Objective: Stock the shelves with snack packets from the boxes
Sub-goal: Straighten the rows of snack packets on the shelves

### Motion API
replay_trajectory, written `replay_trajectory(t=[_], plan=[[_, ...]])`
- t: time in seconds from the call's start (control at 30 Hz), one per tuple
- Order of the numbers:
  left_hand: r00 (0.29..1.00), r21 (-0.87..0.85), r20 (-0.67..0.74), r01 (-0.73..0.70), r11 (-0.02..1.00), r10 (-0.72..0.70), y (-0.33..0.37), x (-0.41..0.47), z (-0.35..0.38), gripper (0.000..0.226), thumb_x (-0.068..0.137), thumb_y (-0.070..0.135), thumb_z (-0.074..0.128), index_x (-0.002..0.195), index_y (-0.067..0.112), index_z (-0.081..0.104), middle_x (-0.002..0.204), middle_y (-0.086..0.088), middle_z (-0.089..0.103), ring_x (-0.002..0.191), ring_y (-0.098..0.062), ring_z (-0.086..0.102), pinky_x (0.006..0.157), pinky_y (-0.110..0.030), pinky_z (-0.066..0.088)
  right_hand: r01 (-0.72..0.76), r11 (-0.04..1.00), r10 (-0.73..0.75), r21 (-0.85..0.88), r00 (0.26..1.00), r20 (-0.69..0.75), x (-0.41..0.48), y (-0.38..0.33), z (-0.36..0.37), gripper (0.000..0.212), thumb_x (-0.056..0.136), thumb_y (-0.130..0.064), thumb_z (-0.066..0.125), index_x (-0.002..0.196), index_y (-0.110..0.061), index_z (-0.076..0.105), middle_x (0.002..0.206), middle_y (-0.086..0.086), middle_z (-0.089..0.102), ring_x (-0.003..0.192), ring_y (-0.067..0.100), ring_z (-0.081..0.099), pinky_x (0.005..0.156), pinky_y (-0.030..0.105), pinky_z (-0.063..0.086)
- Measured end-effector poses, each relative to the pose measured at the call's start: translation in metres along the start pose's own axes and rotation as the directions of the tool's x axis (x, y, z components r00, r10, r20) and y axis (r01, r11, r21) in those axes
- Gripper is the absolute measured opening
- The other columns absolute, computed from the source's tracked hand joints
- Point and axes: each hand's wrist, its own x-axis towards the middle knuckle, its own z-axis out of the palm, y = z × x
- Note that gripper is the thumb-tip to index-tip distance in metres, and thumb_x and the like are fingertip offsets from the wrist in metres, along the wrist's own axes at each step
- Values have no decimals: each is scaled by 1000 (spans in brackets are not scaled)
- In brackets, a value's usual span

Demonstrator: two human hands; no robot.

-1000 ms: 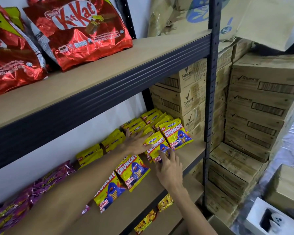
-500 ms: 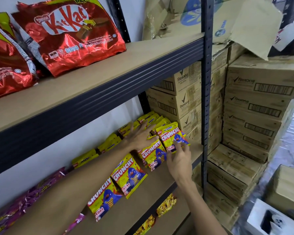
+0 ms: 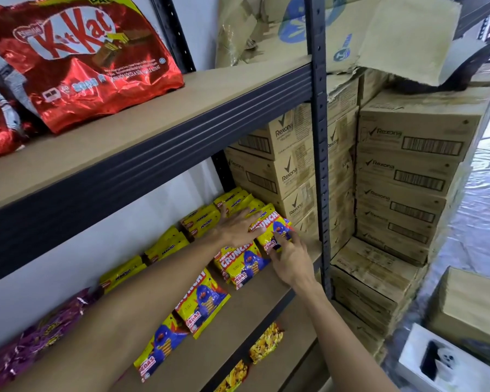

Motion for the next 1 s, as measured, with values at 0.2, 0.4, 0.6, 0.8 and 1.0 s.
replay_trajectory(t=[0.2, 0.4, 0.6, 0.8, 1.0], plan=[[1000, 128, 27, 8, 992, -11, 2, 2, -3, 67, 98, 68, 15, 157, 40, -1, 167, -5, 4, 153, -28, 2, 116, -64, -14, 12, 1000, -12, -3, 1000, 17, 3, 2, 0, 55, 100, -44, 53, 151, -28, 39, 160, 9, 28, 145, 32, 29, 114, 48, 36], [999, 123, -50, -7, 992, 13, 0, -10, 3, 69, 97, 69, 13, 157, 38, -3, 167, -6, -3, 154, -26, 1, 117, -62, -12, -7, 990, 13, 142, 999, -44, -6, -3, -1, 55, 99, -39, 57, 149, -24, 41, 160, 11, 29, 142, 34, 37, 111, 52, 40], [988, 37, -154, 0, 999, 6, -6, -45, 12, 67, 100, 65, 17, 158, 35, 3, 167, -4, -2, 153, -24, 5, 118, -61, -11, 59, 988, -43, 145, 993, -107, -23, -24, -6, 55, 100, -31, 57, 150, -18, 40, 158, 12, 31, 143, 32, 34, 111, 49, 40], [967, -39, -252, 27, 999, -36, -24, -105, 27, 64, 100, 63, 19, 157, 35, 14, 167, -2, 4, 153, -21, 11, 118, -62, -11, 183, 974, -171, 133, 981, -95, -55, -66, -2, 49, 100, -29, 57, 146, -17, 47, 152, 16, 38, 138, 35, 39, 106, 48, 42], [944, -95, -289, 138, 986, -160, -53, -186, 43, 58, 103, 56, 20, 156, 34, 19, 166, -3, 9, 152, -20, 13, 118, -63, -5, 264, 951, -265, 163, 964, -15, -96, -119, 21, 48, 98, -37, 58, 142, -22, 50, 151, 13, 38, 134, 35, 44, 100, 54, 48]])
